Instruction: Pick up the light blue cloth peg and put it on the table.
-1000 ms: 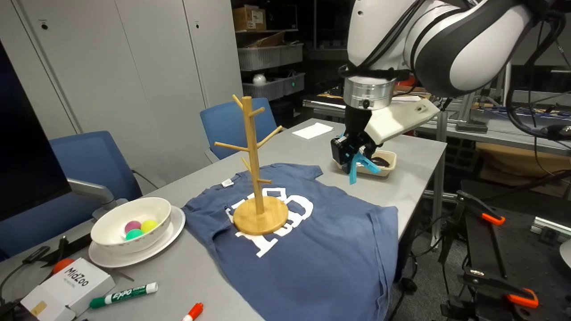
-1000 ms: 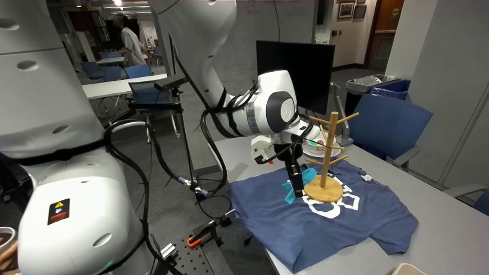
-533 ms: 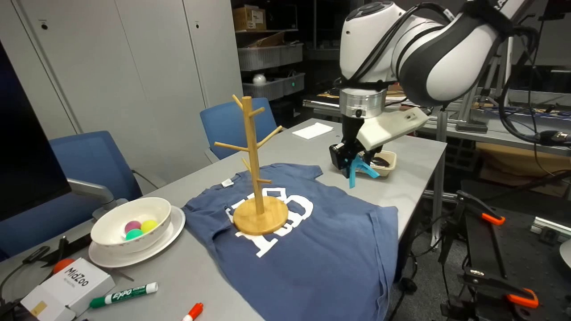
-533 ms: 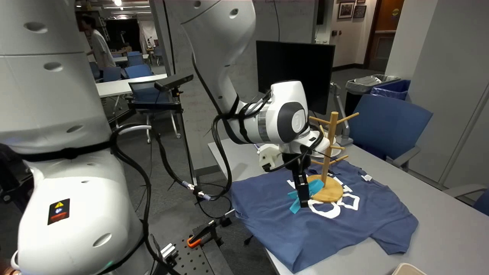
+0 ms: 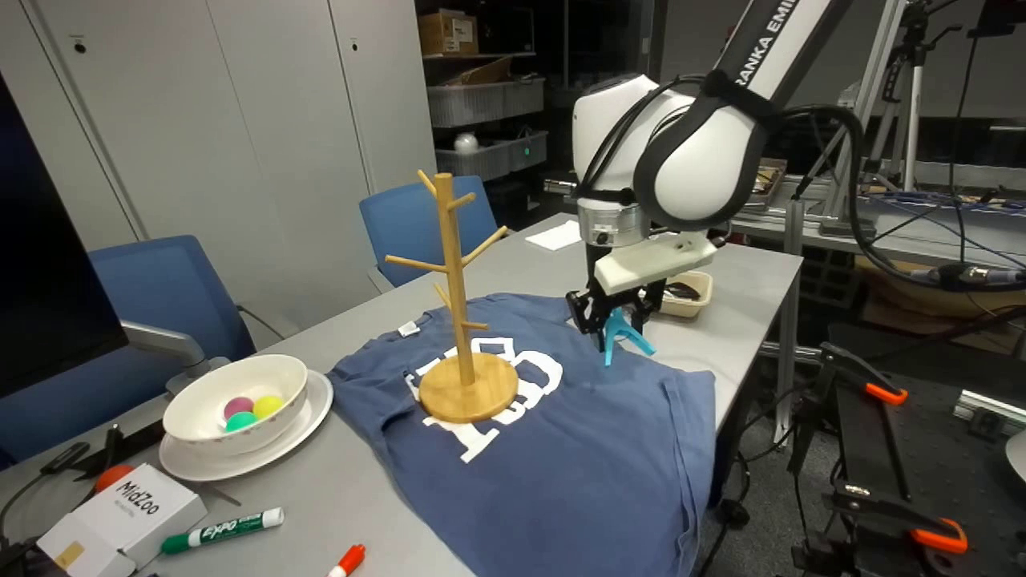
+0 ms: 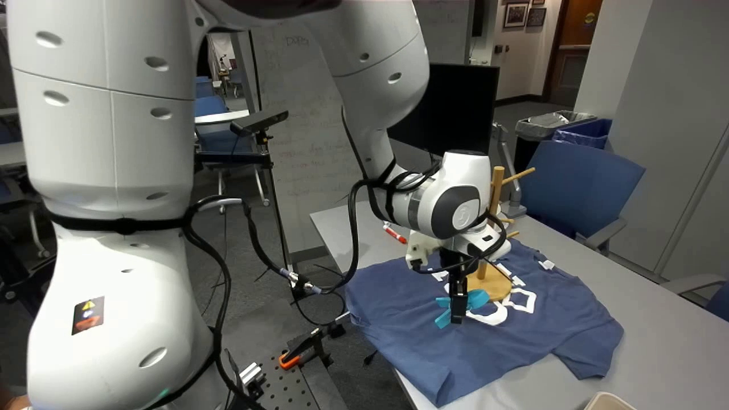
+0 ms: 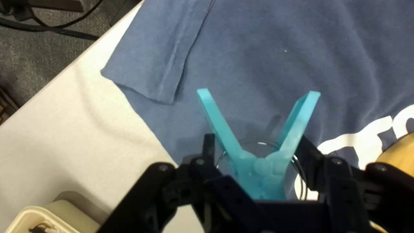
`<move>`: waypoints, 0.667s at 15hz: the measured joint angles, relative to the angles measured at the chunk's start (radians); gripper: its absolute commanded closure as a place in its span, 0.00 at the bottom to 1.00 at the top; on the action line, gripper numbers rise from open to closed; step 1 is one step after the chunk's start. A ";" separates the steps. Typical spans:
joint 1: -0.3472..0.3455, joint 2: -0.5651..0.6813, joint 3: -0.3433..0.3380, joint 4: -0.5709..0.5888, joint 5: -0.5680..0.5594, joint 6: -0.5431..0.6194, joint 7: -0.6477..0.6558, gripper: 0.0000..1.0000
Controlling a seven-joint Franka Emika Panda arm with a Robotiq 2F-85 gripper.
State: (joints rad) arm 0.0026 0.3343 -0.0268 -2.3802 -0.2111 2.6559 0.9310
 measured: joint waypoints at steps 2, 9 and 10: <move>0.002 0.054 0.000 0.038 0.066 0.000 -0.041 0.64; 0.015 0.144 -0.006 0.116 0.176 0.000 -0.113 0.01; 0.022 0.145 -0.012 0.118 0.176 0.000 -0.113 0.00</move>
State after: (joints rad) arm 0.0246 0.4788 -0.0393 -2.2624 -0.0349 2.6559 0.8176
